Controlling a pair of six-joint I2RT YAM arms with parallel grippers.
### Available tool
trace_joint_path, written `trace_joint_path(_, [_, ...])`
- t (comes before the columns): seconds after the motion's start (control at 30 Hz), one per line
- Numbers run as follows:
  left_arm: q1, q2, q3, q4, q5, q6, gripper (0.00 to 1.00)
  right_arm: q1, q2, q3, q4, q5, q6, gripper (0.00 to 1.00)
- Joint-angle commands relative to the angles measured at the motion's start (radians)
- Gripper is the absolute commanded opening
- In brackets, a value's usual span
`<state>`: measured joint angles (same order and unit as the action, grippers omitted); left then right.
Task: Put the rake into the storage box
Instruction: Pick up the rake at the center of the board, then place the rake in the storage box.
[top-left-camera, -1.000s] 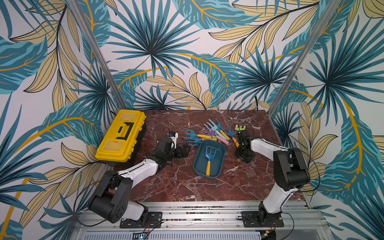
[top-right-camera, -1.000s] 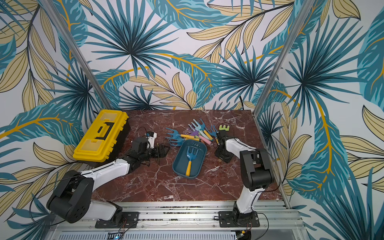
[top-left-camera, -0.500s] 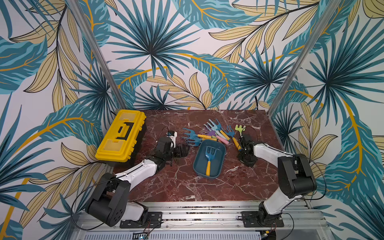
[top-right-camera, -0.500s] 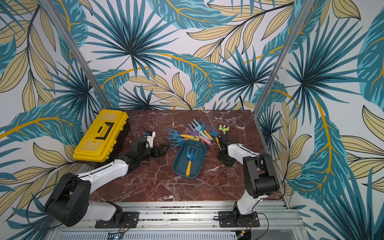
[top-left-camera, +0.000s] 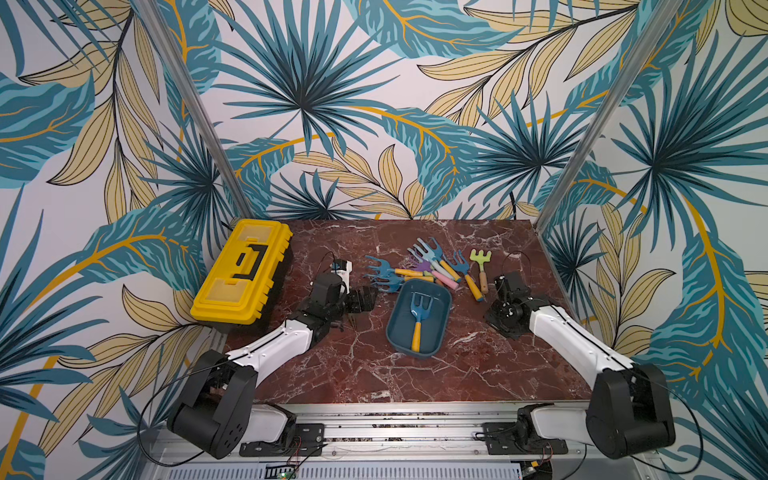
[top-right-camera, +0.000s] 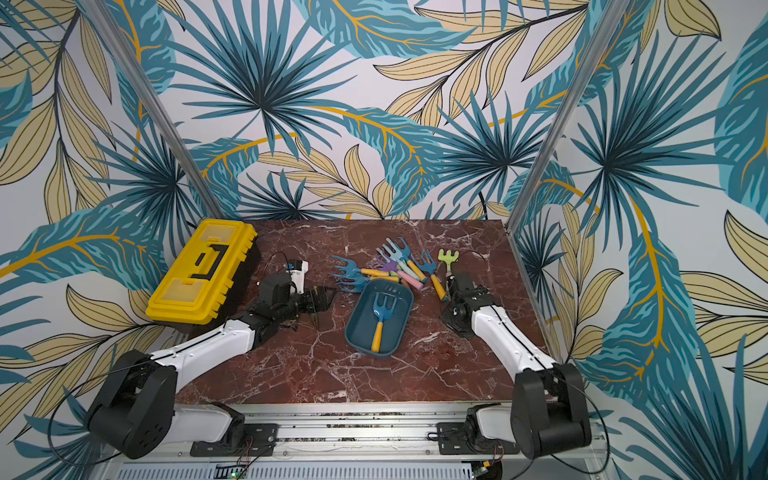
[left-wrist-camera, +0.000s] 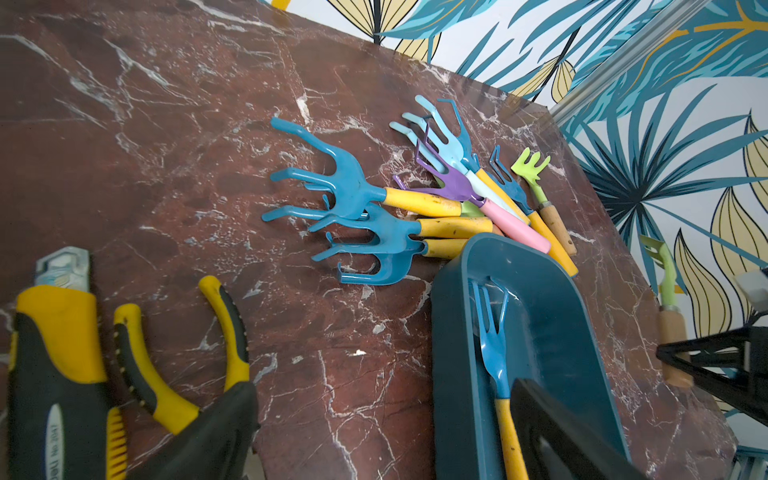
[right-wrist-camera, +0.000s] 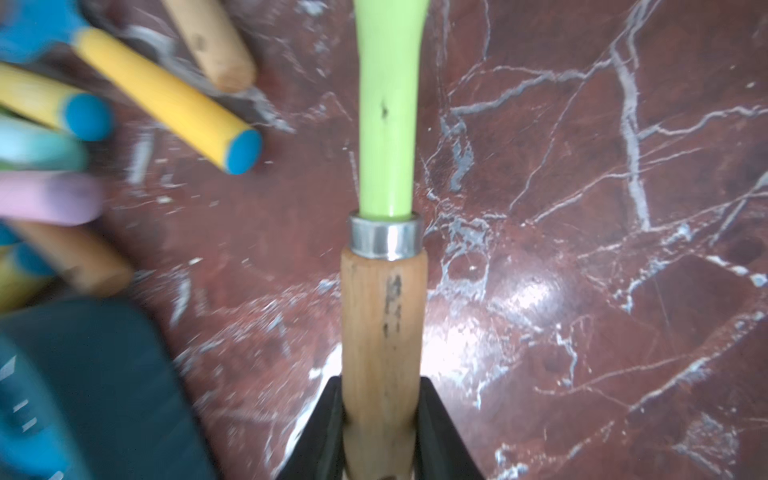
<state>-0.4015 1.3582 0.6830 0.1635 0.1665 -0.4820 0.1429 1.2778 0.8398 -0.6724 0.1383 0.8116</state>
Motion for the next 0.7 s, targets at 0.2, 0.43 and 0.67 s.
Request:
trace_joint_path(0.2, [-0.003, -0.027, -0.034, 0.045, -0.051, 0.008, 1.00, 0.182, -0.145, 0.019, -0.102, -0.123, 0.013, 0.18])
trace_joint_path(0.43, [-0.003, -0.022, -0.034, 0.048, -0.052, 0.005, 1.00, 0.393, -0.073, 0.146, -0.158, -0.151, 0.078, 0.18])
trace_joint_path(0.67, [-0.003, -0.024, -0.034, 0.047, -0.053, 0.002, 1.00, 0.528, 0.055, 0.232, -0.137, -0.172, 0.143, 0.18])
